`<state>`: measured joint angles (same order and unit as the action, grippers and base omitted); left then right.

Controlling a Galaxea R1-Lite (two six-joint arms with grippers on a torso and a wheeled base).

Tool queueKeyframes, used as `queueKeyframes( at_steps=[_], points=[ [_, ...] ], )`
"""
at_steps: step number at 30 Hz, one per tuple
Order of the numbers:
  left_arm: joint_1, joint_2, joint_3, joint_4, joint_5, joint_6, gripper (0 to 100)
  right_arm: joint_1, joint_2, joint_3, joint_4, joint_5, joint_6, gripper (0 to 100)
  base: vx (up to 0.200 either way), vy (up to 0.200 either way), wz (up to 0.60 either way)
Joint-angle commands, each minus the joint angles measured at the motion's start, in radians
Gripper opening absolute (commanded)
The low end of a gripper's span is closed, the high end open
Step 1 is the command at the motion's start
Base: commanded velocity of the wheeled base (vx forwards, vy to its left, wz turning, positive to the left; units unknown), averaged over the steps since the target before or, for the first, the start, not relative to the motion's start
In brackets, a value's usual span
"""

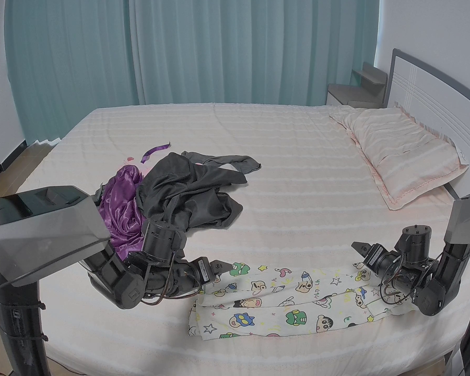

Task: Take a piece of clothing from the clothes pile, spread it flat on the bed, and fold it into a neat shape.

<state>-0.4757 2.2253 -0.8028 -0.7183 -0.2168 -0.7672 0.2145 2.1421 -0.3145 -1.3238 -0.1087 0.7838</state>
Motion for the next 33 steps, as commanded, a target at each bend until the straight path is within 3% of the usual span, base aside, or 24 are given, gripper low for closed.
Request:
queueKeyframes(
  at_steps=[1,13,19,33],
  points=[
    [-0.023,0.056,-0.021,-0.012,0.008,0.0,100,0.0,0.012,-0.002,-0.002,0.0,0.0,100,0.0,0.0,0.0],
    [-0.123,0.093,0.02,-0.187,0.011,-0.001,100,0.003,0.013,0.002,-0.002,0.0,0.002,100,0.0,0.0,0.0],
    [-0.175,0.083,0.085,-0.178,0.037,0.003,100,0.003,0.012,0.002,-0.002,0.0,0.002,100,0.0,0.0,0.0],
    [-0.179,0.02,0.105,-0.067,0.079,0.0,100,0.002,0.012,0.002,-0.003,-0.002,0.002,100,0.0,0.0,0.0]
  ],
)
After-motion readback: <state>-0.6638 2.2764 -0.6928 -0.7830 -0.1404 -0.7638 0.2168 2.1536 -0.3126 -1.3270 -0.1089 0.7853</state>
